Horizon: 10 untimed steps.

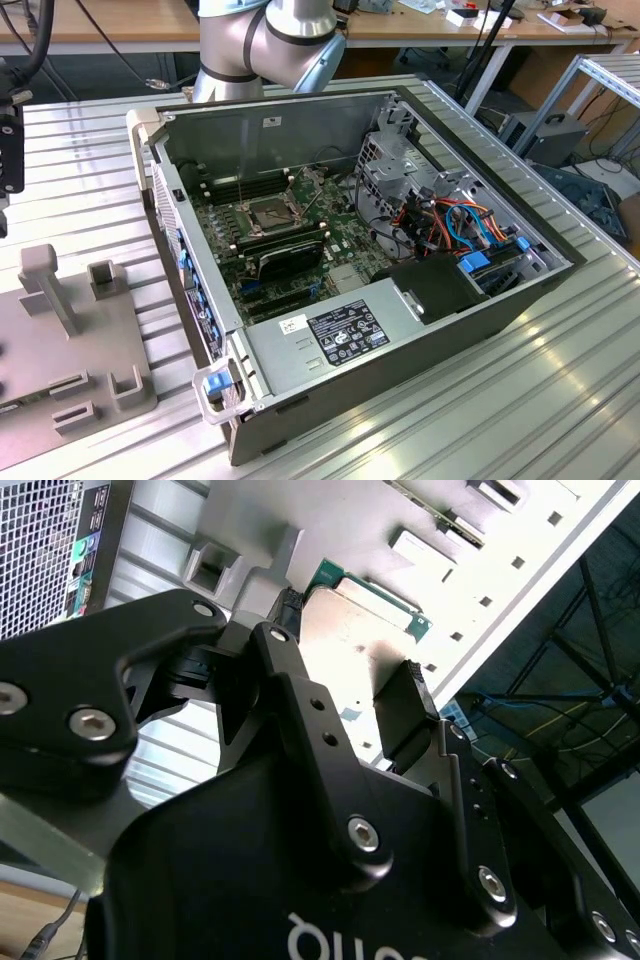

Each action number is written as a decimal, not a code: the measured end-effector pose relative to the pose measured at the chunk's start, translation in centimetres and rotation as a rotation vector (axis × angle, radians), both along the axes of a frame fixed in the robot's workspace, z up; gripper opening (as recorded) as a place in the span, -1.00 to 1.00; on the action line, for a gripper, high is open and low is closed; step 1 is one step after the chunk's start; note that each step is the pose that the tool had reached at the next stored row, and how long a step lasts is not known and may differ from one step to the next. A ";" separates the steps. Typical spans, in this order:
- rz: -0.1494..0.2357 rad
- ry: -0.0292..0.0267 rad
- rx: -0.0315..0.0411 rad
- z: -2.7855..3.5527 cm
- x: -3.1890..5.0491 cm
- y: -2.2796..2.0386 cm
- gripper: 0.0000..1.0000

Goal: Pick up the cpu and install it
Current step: 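Pick up the cpu and move it towards the insertion slot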

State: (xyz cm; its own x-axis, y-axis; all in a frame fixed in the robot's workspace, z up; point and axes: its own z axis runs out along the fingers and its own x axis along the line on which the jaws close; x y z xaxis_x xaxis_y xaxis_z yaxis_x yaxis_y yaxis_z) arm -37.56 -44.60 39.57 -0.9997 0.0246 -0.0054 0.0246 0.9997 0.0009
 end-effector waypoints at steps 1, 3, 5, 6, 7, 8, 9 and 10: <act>0.000 0.0001 0.0000 0.00 0.04 0.00 0.08; 0.000 0.0000 0.0000 -0.01 0.27 0.00 0.08; 0.000 0.0000 0.0000 0.00 0.44 0.00 0.08; 0.000 -0.0001 0.0000 -0.01 0.57 0.00 0.08; 0.000 -0.0001 0.0000 -0.01 0.66 0.00 0.08; 0.000 0.0000 0.0000 0.00 0.77 0.00 0.08; 0.000 0.0000 0.0000 0.00 0.88 0.00 0.08; 0.000 0.0001 -0.0001 0.00 0.96 0.00 0.08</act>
State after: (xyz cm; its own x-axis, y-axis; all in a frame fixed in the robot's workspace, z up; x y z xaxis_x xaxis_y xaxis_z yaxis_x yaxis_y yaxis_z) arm -36.60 -44.60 39.57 -0.9997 0.0248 -0.0053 0.0248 0.9997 0.0008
